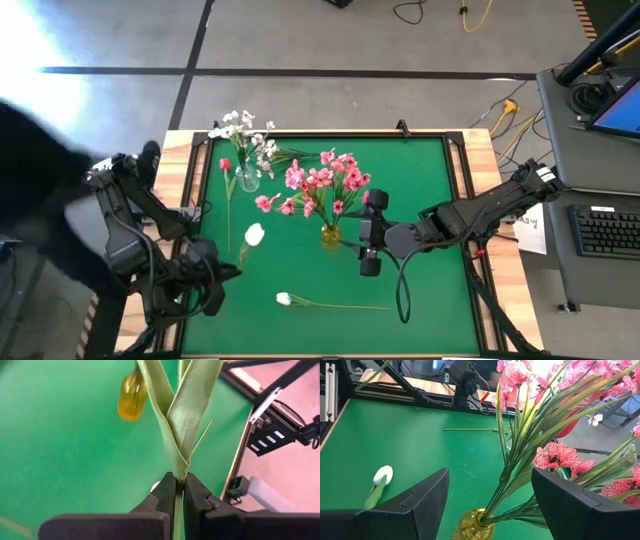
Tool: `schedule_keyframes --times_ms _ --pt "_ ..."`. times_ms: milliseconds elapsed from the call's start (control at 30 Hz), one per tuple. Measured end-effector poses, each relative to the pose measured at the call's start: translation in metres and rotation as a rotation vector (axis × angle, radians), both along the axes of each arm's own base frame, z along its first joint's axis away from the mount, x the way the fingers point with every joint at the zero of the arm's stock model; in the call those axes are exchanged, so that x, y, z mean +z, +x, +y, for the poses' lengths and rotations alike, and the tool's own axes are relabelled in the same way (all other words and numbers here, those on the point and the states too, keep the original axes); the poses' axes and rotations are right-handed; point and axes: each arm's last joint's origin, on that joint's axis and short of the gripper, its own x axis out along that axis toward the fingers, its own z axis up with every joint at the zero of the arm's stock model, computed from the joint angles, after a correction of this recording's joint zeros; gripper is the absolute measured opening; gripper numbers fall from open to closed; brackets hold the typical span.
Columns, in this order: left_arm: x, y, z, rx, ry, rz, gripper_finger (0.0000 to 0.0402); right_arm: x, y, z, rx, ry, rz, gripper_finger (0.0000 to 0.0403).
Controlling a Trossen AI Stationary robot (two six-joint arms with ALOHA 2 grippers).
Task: Sort flowers into vase by color
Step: Put the left white tulip into the transparent vase
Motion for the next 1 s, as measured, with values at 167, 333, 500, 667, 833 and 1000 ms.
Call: schedule_keyframes --times_ms 167,333,500,667,833,1000 --pt "0.017 0.003 0.002 -0.086 0.202 -0.098 0.0000 0.000 0.000 0.000 0.001 -0.004 0.001 0.0276" --pt "0.039 0.011 -0.001 -0.170 0.431 -0.213 0.0000 0.000 0.000 0.000 0.002 -0.005 0.001 0.0276" --pt "0.060 0.025 -0.005 -0.283 0.688 -0.272 0.0000 0.001 0.001 0.000 0.008 -0.009 -0.013 0.0276" --pt "0.076 0.047 0.008 -0.326 0.878 -0.279 0.0000 0.005 0.002 0.001 0.021 -0.022 -0.044 0.0276" --pt "0.078 0.066 0.032 -0.411 0.820 -0.287 0.0000 0.006 0.003 0.001 0.028 -0.030 -0.052 0.0276" --pt "0.064 0.071 0.043 -0.388 0.888 -0.328 0.0000 0.006 0.003 0.002 0.047 -0.020 -0.045 0.0276"
